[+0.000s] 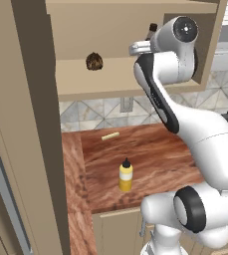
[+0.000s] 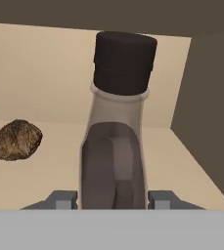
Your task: Pick the syrup bottle and mustard from the counter and place them in the cabinet.
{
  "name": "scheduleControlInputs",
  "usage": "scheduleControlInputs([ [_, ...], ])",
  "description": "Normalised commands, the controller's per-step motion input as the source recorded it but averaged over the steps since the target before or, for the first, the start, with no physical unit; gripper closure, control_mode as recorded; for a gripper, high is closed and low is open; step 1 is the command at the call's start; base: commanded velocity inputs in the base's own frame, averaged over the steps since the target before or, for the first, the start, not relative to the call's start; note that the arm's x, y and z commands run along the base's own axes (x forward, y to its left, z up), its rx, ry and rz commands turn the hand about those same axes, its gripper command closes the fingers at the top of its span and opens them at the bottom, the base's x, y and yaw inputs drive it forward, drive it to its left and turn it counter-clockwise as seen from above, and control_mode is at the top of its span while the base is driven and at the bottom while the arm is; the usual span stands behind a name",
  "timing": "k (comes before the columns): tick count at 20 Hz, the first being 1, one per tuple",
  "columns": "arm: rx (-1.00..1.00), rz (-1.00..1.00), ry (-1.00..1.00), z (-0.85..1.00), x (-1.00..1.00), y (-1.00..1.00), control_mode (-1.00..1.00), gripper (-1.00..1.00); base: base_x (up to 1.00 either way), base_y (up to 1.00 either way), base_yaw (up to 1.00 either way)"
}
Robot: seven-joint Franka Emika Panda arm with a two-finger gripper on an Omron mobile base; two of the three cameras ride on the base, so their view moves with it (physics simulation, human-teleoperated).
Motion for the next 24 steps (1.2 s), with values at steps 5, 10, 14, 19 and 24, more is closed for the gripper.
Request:
scheduleControlInputs([
  [5,0.00,0.00,0.00,-0.28,0.47,0.00,-1.00,1.00,0.00,0.00,0.00],
  [10,-0.04,0.00,-0.02,-0.12,0.13,0.00,-1.00,-1.00,0.00,0.00,0.00],
  [14,-0.03,0.00,-0.04,-0.07,0.09,0.00,-1.00,-1.00,0.00,0.00,0.00],
  [19,-0.02,0.00,-0.07,0.00,0.01,-0.02,-1.00,-1.00,0.00,0.00,0.00],
  [24,0.00,0.00,-0.08,-0.02,-0.10,-0.02,-1.00,-1.00,0.00,0.00,0.00],
])
